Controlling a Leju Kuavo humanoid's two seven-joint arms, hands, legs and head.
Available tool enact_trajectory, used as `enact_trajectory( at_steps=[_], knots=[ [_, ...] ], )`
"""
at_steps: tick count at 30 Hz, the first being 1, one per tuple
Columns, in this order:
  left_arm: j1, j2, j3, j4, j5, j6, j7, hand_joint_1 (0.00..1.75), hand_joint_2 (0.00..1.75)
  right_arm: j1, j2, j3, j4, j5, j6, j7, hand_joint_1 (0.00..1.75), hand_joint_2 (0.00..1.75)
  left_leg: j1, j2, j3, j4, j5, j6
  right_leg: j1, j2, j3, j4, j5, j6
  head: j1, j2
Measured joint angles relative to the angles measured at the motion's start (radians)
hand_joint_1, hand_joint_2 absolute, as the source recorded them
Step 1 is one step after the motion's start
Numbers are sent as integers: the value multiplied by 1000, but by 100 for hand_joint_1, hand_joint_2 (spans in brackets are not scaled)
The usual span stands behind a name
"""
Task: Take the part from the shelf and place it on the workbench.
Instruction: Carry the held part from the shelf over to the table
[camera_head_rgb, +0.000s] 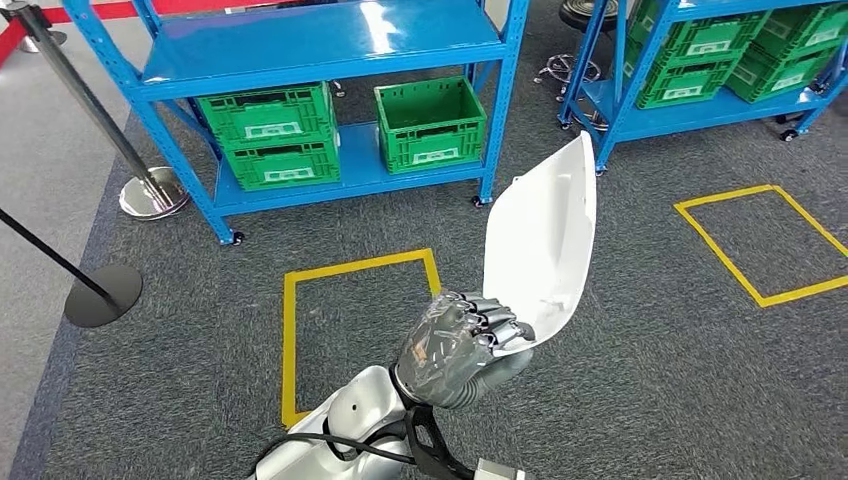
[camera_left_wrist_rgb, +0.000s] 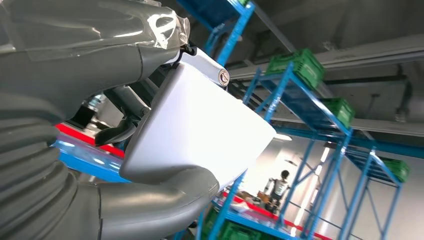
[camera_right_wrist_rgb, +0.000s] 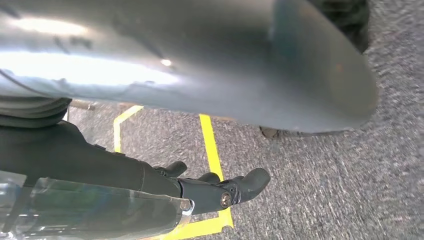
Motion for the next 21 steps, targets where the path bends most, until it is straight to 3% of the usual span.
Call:
enact_trajectory(
  at_steps=[3, 5, 7, 9, 10, 11, 12, 14, 16, 18, 19, 21],
  knots=[
    [-4, -5, -2, 1, 1, 7, -4, 175, 175, 2, 1, -5, 0, -1, 0, -2, 0, 0, 0, 15, -6, 8, -3, -13, 3, 22, -9, -5, 2, -25, -1, 0],
    [-8, -7, -4, 4, 3, 11, -4, 175, 175, 2, 0, -8, 0, -1, 0, -2, 0, 0, 5, -26, -22, 42, -33, -24, 0, 40, -14, -5, 8, -38, -1, 0],
    [-10, -5, -5, 10, 8, 17, -4, 175, 175, 0, 0, -10, 0, 1, 1, -2, 0, 0, 9, -82, -74, 155, -100, -31, -2, 60, -23, -5, 15, -48, -2, 0],
    [-10, 0, -8, 18, 10, 23, -4, 175, 175, 0, 0, -10, 0, 6, 3, -3, 0, 0, 10, -98, -131, 279, -147, -31, 0, 84, -33, -5, 21, -54, -2, 0],
    [-10, 2, -9, 22, 11, 26, -4, 175, 175, 1, -1, -10, 0, 9, 4, -3, 0, 0, 10, -100, -141, 298, -144, -29, 1, 97, -35, -5, 23, -54, -2, 0],
    [-10, 3, -10, 24, 11, 28, -3, 175, 175, 1, -1, -10, 0, 11, 4, -3, 0, 0, 10, -103, -130, 276, -123, -25, 3, 111, -37, -5, 26, -53, -2, 0],
    [-10, 3, -10, 25, 11, 29, -3, 175, 175, 2, -1, -10, 0, 12, 4, -3, 0, 0, 9, -113, -101, 217, -87, -18, 4, 125, -37, -5, 28, -52, -2, 0],
    [-11, 3, -10, 25, 11, 31, -2, 175, 175, 0, 1, -10, 0, 14, 5, -3, 0, 0, 9, -167, -34, 80, -28, 1, 4, 152, -40, -4, 33, -47, 0, 0],
    [-13, 4, -10, 25, 10, 34, -2, 175, 175, -3, 3, -10, 0, 14, 7, -3, 0, 0, 8, -202, -2, 16, -15, 10, 1, 174, -49, -4, 39, -37, -3, 0],
    [-15, 2, -10, 25, 10, 36, -2, 175, 175, -3, 3, -10, 0, 14, 7, -3, 0, 0, 8, -183, 2, 6, -13, 11, -4, 191, -61, -6, 48, -23, -9, 0],
    [-15, 0, -11, 25, 10, 36, -2, 175, 175, -2, 3, -10, 0, 15, 7, -3, 0, 0, 10, -170, 3, 0, -8, 12, -3, 178, -68, -1, 46, -17, -8, 0],
    [-17, -3, -11, 26, 10, 38, -2, 175, 175, -3, 2, -10, 0, 14, 7, -3, 0, 0, 14, -136, 5, -9, 0, 14, 0, 120, -101, 60, 10, -9, -3, 0]
  ],
)
